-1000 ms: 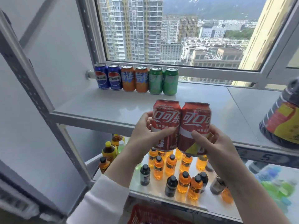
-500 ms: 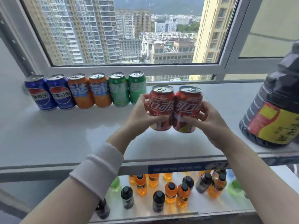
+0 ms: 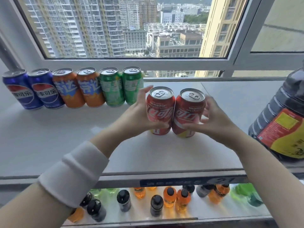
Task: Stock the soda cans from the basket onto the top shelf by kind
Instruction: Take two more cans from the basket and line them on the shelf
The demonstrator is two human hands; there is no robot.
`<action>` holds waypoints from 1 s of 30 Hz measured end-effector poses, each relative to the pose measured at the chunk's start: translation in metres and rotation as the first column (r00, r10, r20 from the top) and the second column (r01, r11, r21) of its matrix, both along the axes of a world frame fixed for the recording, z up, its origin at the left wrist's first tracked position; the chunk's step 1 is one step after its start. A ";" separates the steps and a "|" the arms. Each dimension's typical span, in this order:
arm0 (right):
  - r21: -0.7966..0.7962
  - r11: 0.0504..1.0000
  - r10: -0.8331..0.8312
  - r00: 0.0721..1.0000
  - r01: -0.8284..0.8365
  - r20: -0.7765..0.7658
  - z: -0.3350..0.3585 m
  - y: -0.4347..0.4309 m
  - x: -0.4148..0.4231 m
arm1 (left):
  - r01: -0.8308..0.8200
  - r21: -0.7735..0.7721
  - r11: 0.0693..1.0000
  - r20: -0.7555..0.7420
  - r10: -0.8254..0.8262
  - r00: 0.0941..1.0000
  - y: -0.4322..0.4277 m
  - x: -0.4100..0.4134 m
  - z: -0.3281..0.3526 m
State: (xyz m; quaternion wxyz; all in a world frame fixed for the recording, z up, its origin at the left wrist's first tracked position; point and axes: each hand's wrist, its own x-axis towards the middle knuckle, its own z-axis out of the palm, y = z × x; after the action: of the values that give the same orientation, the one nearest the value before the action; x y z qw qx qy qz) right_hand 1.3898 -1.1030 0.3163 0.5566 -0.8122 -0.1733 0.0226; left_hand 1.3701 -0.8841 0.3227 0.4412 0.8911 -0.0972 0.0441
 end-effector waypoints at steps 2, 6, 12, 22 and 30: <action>-0.074 0.997 0.005 0.998 -0.001 0.058 0.019 -0.002 -0.001 | 0.036 0.126 0.991 0.042 -0.041 0.998 0.003 -0.004 0.022; -0.382 0.923 0.117 0.982 -0.051 0.151 0.049 -0.001 0.003 | 0.110 0.484 0.868 0.087 -0.173 0.981 0.005 0.002 0.057; -0.338 0.938 0.089 0.996 -0.073 0.032 0.056 0.003 0.021 | 0.158 0.584 0.796 0.057 -0.234 0.971 0.004 0.021 0.067; -0.223 0.972 -0.069 0.997 0.078 0.045 0.067 0.020 0.086 | 0.067 0.583 0.810 0.112 -0.162 0.980 0.010 0.086 0.081; -0.191 0.977 -0.093 0.996 0.094 0.018 0.057 0.041 0.128 | 0.037 0.640 0.768 0.053 -0.092 0.994 0.011 0.130 0.083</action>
State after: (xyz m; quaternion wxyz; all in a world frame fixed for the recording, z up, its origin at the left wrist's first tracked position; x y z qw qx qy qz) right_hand 1.5175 -1.0621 0.3731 0.4757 -0.8692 -0.1344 0.0094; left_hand 1.5000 -0.8731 0.4057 0.1099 0.9814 -0.1546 0.0293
